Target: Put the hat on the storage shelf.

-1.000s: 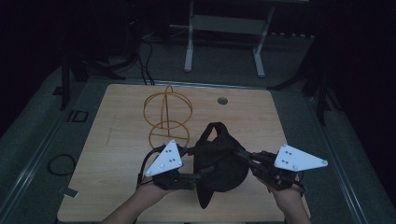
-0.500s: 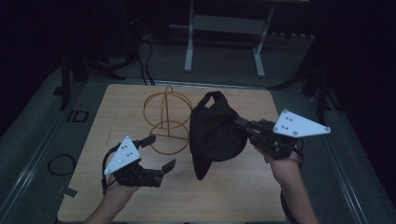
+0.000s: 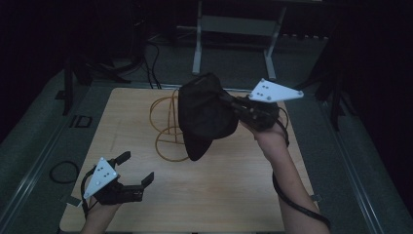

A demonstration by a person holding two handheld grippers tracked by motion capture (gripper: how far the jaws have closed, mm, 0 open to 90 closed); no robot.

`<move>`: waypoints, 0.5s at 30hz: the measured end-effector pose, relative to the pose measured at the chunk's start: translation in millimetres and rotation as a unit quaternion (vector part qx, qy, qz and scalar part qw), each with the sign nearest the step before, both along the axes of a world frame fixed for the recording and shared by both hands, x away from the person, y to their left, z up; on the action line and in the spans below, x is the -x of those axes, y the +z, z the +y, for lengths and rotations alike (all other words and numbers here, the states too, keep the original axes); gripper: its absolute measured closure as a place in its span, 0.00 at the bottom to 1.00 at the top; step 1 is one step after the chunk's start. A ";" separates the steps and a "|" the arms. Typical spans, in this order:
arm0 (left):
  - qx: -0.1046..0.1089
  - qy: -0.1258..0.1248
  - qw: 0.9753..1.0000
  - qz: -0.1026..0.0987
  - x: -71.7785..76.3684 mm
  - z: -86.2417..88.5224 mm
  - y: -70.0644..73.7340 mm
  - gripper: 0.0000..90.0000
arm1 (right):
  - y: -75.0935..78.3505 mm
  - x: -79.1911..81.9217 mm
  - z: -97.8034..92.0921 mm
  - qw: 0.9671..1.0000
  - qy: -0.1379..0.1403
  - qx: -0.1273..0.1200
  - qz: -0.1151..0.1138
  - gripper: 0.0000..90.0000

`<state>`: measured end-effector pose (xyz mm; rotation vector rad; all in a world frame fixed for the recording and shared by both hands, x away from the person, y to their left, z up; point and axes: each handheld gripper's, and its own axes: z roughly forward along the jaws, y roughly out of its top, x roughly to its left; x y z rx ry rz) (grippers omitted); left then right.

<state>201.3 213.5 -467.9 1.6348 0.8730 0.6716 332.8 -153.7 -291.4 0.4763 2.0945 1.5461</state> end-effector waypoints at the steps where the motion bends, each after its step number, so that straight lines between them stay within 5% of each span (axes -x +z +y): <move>1: 0.002 0.005 1.000 0.004 1.2 3.2 -6.5 0.03 | 0.8 -3.8 4.0 1.000 0.001 0.005 0.001 0.99; 8: -0.013 0.056 0.998 0.006 12.1 16.6 -40.8 0.03 | 3.4 -25.2 31.9 1.000 0.006 0.013 0.020 0.99; 15: -0.011 0.061 0.998 0.010 14.1 20.3 -52.6 0.03 | -3.7 -38.9 60.5 0.999 0.003 0.031 0.032 0.99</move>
